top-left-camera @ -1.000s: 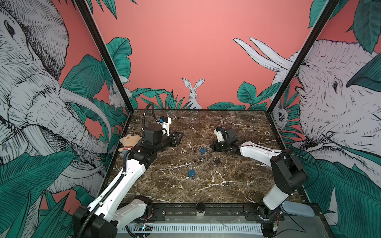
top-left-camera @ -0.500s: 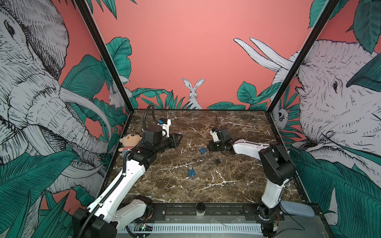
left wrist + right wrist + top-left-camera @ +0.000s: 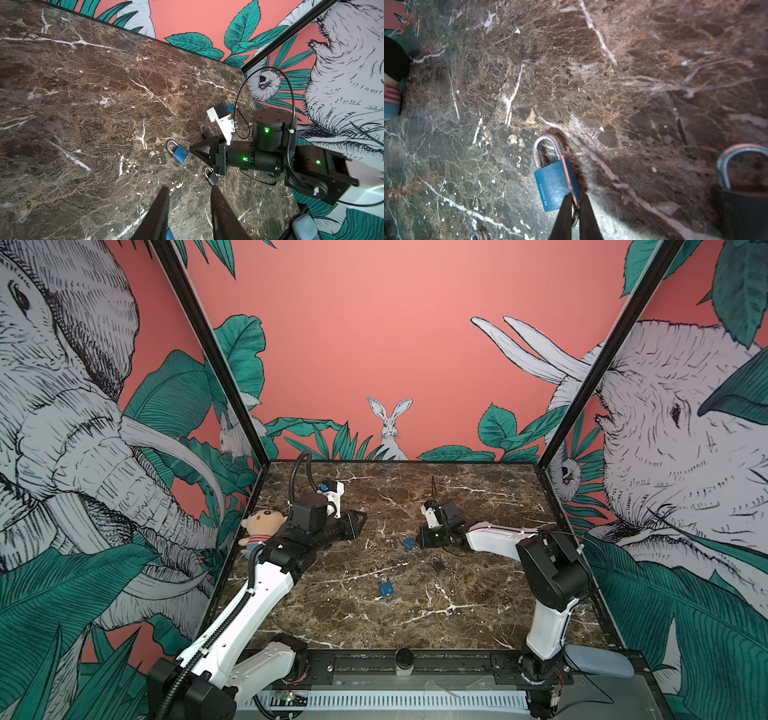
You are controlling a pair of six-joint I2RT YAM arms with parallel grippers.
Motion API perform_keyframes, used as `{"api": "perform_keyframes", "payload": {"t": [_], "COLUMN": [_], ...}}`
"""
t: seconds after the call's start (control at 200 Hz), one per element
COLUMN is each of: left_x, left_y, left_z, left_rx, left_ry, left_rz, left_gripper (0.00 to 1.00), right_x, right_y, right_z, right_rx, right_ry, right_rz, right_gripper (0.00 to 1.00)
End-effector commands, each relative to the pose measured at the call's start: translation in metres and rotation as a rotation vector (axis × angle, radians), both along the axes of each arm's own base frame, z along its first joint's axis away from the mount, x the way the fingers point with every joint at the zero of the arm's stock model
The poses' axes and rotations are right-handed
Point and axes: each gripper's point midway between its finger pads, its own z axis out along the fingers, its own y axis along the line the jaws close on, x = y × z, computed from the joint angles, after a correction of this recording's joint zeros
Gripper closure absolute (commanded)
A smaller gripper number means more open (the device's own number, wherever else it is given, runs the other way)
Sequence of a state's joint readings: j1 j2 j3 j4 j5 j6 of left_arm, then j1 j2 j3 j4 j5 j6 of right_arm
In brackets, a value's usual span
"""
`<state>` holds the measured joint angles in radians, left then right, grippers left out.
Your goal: Lock with the key
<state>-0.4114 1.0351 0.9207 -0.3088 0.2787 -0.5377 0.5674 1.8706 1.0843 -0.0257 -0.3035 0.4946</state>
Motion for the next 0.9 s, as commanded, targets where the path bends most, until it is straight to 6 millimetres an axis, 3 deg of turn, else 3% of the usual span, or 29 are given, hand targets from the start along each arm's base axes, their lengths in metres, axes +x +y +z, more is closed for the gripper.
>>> {"api": "perform_keyframes", "payload": {"t": [0.0, 0.26, 0.57, 0.69, 0.895], "left_x": [-0.001, -0.001, -0.002, -0.003, -0.016], "left_y": [0.004, 0.005, 0.008, 0.011, 0.031], "left_z": [-0.004, -0.003, -0.004, -0.006, -0.024], "left_rx": [0.01, 0.008, 0.017, 0.033, 0.117], "left_ry": [0.007, 0.005, 0.002, 0.009, 0.053], "left_rz": [0.011, 0.012, 0.02, 0.026, 0.074], "left_gripper": [0.64, 0.64, 0.64, 0.65, 0.64], "right_x": [0.004, 0.004, -0.003, -0.017, -0.059], "right_y": [0.007, 0.006, 0.001, 0.001, 0.007], "right_z": [0.0, 0.002, 0.041, 0.057, 0.061], "right_rx": [0.013, 0.011, 0.013, -0.006, -0.103], "right_ry": [-0.011, -0.013, -0.077, -0.106, -0.116], "right_rz": [0.007, 0.01, 0.025, 0.055, 0.128], "right_gripper": [0.88, 0.84, 0.82, 0.81, 0.79]}}
